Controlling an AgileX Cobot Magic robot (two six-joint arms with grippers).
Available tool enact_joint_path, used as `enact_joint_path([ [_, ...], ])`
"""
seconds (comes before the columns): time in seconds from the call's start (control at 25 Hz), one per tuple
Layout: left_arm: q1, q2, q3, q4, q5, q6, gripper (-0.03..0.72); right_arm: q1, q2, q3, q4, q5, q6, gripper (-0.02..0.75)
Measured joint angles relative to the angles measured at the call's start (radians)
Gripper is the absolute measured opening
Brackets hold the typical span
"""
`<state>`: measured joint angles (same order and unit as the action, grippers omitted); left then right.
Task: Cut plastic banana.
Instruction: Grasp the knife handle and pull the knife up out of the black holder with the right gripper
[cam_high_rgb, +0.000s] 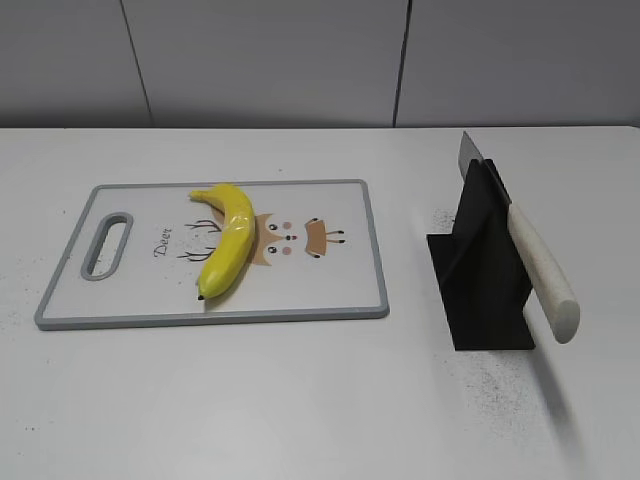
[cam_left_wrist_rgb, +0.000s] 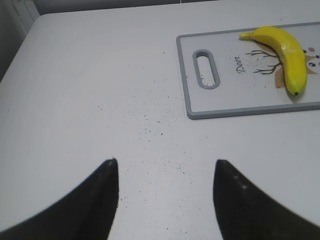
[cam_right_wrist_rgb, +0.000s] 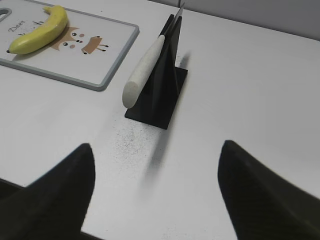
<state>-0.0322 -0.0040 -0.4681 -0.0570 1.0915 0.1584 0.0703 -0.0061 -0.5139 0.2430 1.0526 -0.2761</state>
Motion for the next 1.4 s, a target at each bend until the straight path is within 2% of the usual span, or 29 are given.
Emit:
enact_joint_path([
  [1.4, 0.0, 0.0, 0.001, 0.0, 0.0, 0.0, 0.561, 0.0, 0.0, 0.0, -0.003, 0.0, 0.0, 0.579],
])
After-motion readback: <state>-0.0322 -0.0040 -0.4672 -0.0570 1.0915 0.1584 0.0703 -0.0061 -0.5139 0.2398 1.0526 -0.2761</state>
